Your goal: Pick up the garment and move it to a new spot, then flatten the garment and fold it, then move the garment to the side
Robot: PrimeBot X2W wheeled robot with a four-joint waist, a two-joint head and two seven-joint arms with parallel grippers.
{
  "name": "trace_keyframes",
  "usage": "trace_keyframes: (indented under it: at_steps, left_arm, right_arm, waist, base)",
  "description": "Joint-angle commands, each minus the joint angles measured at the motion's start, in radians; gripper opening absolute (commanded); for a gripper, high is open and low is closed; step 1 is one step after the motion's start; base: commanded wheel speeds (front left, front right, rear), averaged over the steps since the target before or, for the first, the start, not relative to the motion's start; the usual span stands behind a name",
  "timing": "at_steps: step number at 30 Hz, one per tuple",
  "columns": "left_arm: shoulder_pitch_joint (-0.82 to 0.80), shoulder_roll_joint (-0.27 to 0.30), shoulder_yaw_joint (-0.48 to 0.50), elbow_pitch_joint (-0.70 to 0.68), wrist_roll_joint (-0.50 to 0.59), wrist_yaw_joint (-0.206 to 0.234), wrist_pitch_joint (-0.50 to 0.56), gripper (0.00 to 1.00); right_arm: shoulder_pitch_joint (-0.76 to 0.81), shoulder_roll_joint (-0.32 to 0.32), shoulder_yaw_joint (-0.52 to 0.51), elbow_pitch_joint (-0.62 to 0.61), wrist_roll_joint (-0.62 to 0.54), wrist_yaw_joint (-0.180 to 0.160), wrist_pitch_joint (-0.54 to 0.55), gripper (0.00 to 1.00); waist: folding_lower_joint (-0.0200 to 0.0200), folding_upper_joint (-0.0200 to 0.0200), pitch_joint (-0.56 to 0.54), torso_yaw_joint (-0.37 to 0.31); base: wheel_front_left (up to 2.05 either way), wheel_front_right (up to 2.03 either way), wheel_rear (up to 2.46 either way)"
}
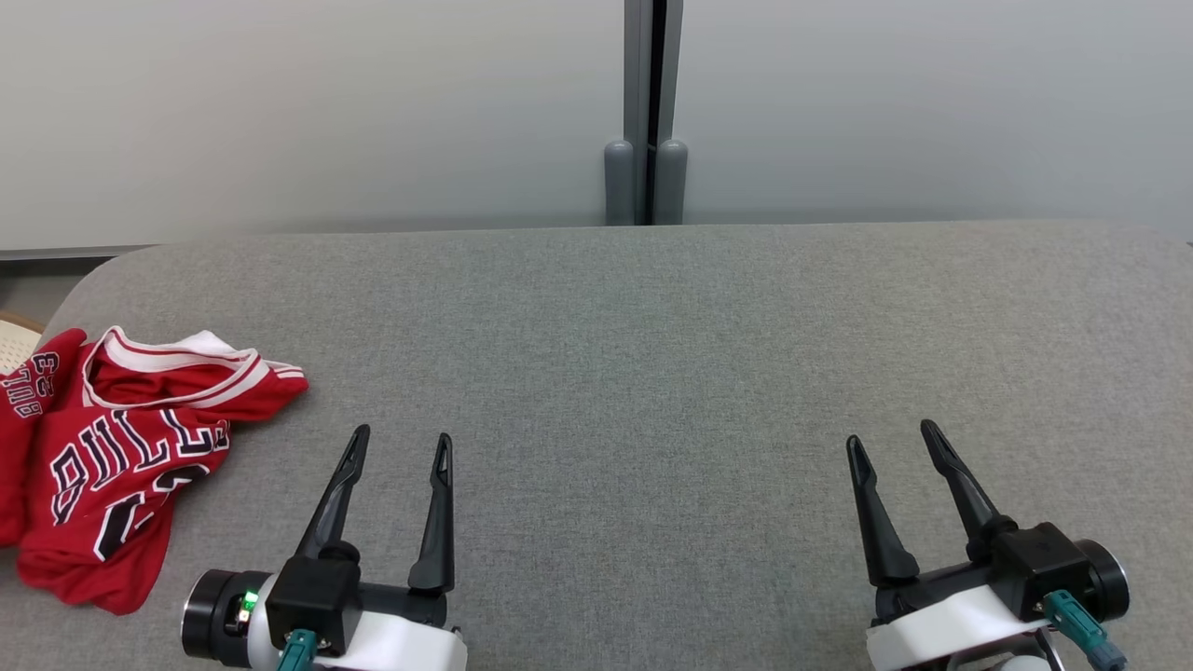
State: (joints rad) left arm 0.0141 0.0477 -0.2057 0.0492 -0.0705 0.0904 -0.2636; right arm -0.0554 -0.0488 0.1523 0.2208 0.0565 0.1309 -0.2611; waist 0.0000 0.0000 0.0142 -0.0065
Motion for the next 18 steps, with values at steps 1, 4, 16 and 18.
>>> trace_keyframes:
  at_steps: [1, 4, 16, 18]
  left_arm:
    - [0.007, 0.005, 0.005, 0.002, 0.007, 0.001, -0.002, 1.0]
    - [0.008, 0.005, 0.007, 0.006, 0.007, -0.002, -0.002, 1.0]
    - [0.007, 0.005, 0.006, 0.022, -0.012, 0.007, -0.001, 1.0]
    - [0.007, 0.005, 0.003, 0.025, -0.008, 0.011, -0.001, 1.0]
  right_arm:
    - [0.006, -0.003, 0.002, 0.001, 0.002, 0.0, -0.006, 1.0]
    - [0.008, -0.003, 0.003, 0.002, 0.004, 0.0, -0.006, 1.0]
    - [0.021, -0.003, 0.005, 0.001, 0.0, 0.0, -0.006, 1.0]
    - [0.027, -0.003, 0.005, 0.003, -0.002, 0.0, -0.006, 1.0]
  waist:
    - [0.0, 0.0, -0.001, 0.001]
    - [0.0, 0.0, -0.002, 0.003]
    - [0.0, 0.0, 0.0, 0.065]
    - [0.0, 0.0, -0.004, 0.098]
  base:
    - [0.0, 0.0, 0.0]
    - [0.0, 0.0, 0.0]
    - [0.0, 0.0, 0.0]
    - [0.0, 0.0, 0.0]
